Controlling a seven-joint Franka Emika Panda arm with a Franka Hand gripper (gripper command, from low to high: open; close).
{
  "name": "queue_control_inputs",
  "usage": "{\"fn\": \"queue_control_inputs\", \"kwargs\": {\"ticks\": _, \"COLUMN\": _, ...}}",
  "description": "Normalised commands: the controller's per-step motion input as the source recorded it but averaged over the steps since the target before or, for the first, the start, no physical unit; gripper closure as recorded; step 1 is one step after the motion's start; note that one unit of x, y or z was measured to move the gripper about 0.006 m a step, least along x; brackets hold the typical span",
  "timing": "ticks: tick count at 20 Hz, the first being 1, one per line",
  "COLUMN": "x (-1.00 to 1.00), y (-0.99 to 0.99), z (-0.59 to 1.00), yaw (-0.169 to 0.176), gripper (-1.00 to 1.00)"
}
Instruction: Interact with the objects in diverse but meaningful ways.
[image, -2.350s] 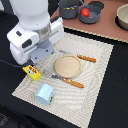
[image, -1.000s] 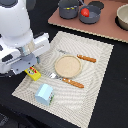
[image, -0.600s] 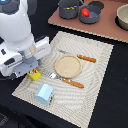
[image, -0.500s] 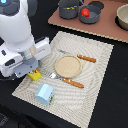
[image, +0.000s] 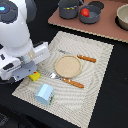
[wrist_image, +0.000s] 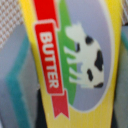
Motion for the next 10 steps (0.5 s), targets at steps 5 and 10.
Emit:
{"fn": "queue_control_inputs", "kwargs": {"ticks": 5, "x": -0.25, "y": 0.65, "z": 0.89, "yaw": 0.042, "gripper": 1.0}}
{"fn": "queue_control_inputs", "kwargs": {"ticks": 10, "x": -0.37, "y": 0.73, "z": 1.0, "yaw": 0.063, "gripper": 1.0}}
